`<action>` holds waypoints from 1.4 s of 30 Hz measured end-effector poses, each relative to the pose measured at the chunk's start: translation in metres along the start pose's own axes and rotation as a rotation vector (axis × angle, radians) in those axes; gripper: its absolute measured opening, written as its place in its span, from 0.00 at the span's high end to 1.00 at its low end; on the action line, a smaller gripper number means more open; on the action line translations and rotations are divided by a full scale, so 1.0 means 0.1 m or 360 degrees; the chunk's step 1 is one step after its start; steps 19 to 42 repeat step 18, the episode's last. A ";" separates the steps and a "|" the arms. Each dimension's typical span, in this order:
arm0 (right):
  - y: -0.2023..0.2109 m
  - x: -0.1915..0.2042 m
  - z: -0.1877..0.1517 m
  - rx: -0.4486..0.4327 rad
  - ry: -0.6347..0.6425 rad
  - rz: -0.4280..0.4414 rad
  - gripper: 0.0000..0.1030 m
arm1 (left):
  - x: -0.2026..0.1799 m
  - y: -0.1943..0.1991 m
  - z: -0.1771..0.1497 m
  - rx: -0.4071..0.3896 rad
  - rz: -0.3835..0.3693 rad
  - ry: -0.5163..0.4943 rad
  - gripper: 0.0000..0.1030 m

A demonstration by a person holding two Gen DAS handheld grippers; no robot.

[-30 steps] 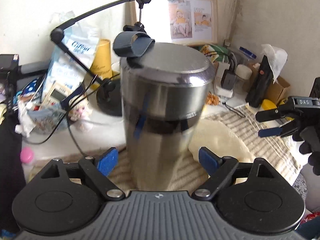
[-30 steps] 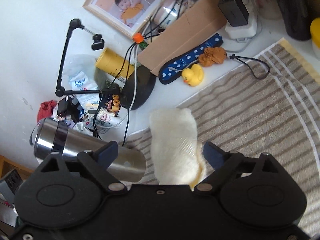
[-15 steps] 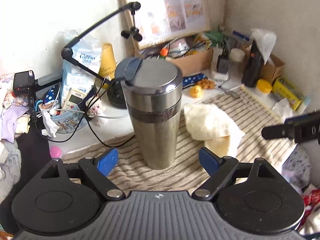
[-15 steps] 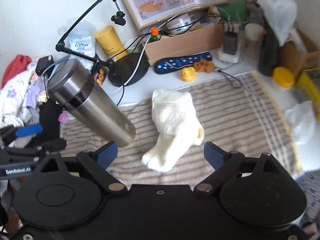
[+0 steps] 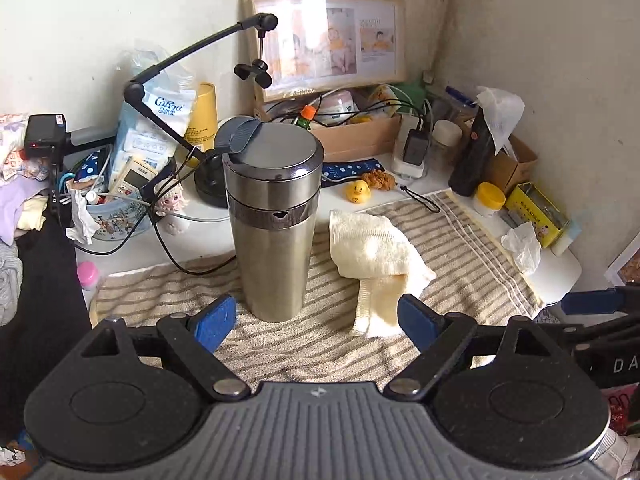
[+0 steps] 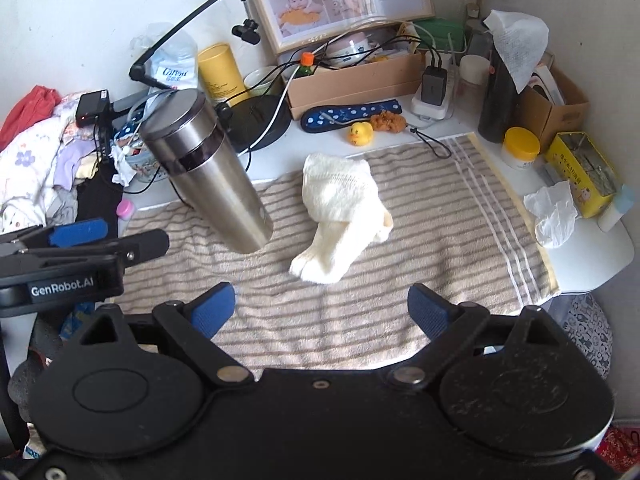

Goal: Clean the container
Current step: 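Set the tumbler upright on the mat with the left gripper while right gripper drops the cloth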

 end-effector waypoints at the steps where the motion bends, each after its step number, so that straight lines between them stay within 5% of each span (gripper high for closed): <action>1: 0.01 0.00 0.00 0.0001 0.0002 0.0008 0.09 | 0.00 0.02 0.00 -0.0007 0.0001 0.0003 0.15; 42: -0.08 0.04 0.09 0.0027 0.0064 0.0063 0.09 | -0.08 0.07 0.01 -0.0023 0.0030 0.0011 0.15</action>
Point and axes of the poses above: each gripper's, at about its wrist camera, not at the fingertips, and y roughly against the way its jaws point, x to its left, z to its top, the point moved 10 cm from there along -y, roughly the way its jaws point, and after that the axes turned 5 degrees about y, right-handed, at the moved point
